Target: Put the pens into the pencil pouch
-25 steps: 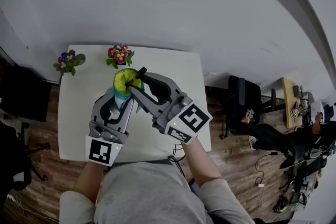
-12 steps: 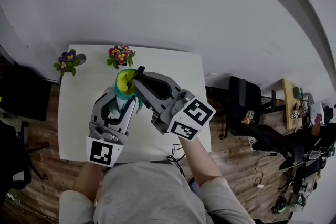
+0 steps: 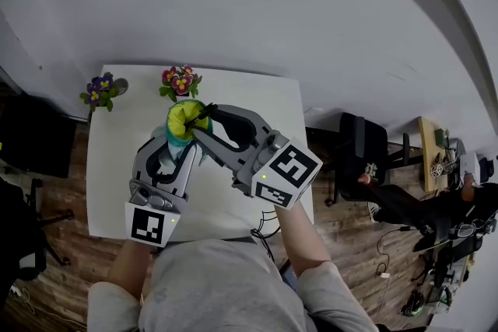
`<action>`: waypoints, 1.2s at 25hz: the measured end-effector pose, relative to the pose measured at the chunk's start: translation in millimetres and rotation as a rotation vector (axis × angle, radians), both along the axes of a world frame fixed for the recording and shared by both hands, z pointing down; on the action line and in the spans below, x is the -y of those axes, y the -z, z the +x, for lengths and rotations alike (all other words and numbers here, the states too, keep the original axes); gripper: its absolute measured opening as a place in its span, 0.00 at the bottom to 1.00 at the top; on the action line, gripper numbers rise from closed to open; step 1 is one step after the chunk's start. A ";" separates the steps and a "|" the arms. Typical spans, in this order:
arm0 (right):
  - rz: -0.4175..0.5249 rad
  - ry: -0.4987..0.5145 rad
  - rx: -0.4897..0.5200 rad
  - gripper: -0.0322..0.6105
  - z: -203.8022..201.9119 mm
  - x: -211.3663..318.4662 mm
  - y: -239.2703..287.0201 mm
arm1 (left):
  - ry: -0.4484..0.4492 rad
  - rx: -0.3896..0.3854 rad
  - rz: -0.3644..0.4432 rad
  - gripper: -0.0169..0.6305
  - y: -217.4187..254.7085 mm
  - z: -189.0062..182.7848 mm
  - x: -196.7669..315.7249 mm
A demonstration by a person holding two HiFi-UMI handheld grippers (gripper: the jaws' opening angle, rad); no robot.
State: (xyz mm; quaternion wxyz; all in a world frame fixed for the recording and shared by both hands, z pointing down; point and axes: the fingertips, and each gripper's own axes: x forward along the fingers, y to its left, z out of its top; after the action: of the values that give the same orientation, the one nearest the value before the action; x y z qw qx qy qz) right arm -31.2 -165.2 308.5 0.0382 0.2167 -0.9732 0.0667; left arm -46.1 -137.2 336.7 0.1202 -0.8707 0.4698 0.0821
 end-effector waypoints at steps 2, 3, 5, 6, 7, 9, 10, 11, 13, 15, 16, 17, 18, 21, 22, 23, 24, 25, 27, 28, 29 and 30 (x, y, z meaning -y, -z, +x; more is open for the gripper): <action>0.035 -0.011 -0.014 0.31 -0.3 -0.1 6.6 | -0.004 -0.002 -0.001 0.21 -0.3 -0.4 0.7; 0.057 -0.030 -0.015 0.31 0.4 1.2 11.1 | -0.007 -0.003 -0.002 0.21 -0.6 -0.5 1.0; 0.081 -0.061 0.003 0.30 2.6 3.4 20.5 | -0.012 -0.008 -0.003 0.21 -0.8 -0.3 1.1; 0.081 -0.068 0.019 0.29 3.6 3.8 24.8 | -0.014 -0.009 -0.002 0.21 -0.5 0.1 0.7; 0.079 -0.075 0.034 0.24 4.6 4.2 28.1 | -0.017 -0.010 0.000 0.21 0.1 0.7 0.1; 0.069 -0.084 0.038 0.14 5.1 4.7 29.2 | -0.024 -0.007 0.006 0.21 1.5 2.4 -2.0; 0.061 -0.079 0.026 0.13 3.5 4.2 26.9 | -0.028 -0.006 0.009 0.21 2.3 3.4 -3.1; 0.054 -0.071 0.008 0.13 0.8 3.4 23.5 | -0.032 -0.006 0.012 0.21 3.3 4.2 -3.9; 0.050 -0.057 -0.040 0.13 -6.5 2.2 14.1 | -0.040 -0.003 0.017 0.21 4.4 5.2 -4.4; 0.053 -0.054 -0.077 0.13 -13.0 2.2 5.3 | -0.044 0.003 0.015 0.21 2.9 4.4 -3.6; 0.055 -0.059 -0.082 0.13 -14.3 2.2 3.1 | -0.045 0.002 0.011 0.21 1.7 3.5 -3.3; 0.057 -0.064 -0.079 0.13 -14.3 1.8 2.5 | -0.045 0.000 0.008 0.21 0.6 2.5 -3.2; 0.059 -0.066 -0.073 0.14 -13.7 0.9 2.9 | -0.044 -0.002 0.006 0.21 -0.2 1.5 -3.2; 0.054 -0.066 -0.036 0.28 -10.4 -2.1 8.3 | -0.041 -0.004 0.002 0.21 -1.3 -1.1 -2.9; 0.054 -0.075 -0.021 0.29 -8.1 -2.3 11.0 | -0.041 -0.008 0.001 0.21 -1.2 -1.8 -2.7; 0.056 -0.091 -0.006 0.29 -4.7 -1.8 13.6 | -0.041 -0.011 0.001 0.21 -1.1 -2.3 -2.6; 0.059 -0.114 0.008 0.29 -0.2 -0.7 15.8 | -0.043 -0.014 0.000 0.21 -1.2 -2.6 -2.5; 0.061 -0.140 0.020 0.28 5.4 0.6 17.2 | -0.045 -0.017 -0.001 0.21 -1.6 -2.6 -2.3; 0.064 -0.201 0.039 0.23 20.4 3.5 17.7 | -0.054 -0.019 -0.003 0.21 -2.4 -1.1 -2.1; 0.064 -0.236 0.048 0.19 29.7 4.8 16.9 | -0.060 -0.019 -0.003 0.21 -2.8 0.1 -2.1; 0.062 -0.273 0.055 0.15 39.7 5.9 15.2 | -0.067 -0.020 -0.003 0.21 -3.1 1.6 -2.2; 0.060 -0.310 0.056 0.13 50.3 6.7 12.3 | -0.075 -0.020 -0.003 0.21 -3.3 3.2 -2.3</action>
State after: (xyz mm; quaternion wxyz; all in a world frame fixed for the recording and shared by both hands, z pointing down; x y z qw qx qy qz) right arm 19.1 -171.9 296.3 -0.0061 0.3633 -0.9304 0.0488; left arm -42.9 -134.9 339.9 0.1112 -0.8870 0.4382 0.0947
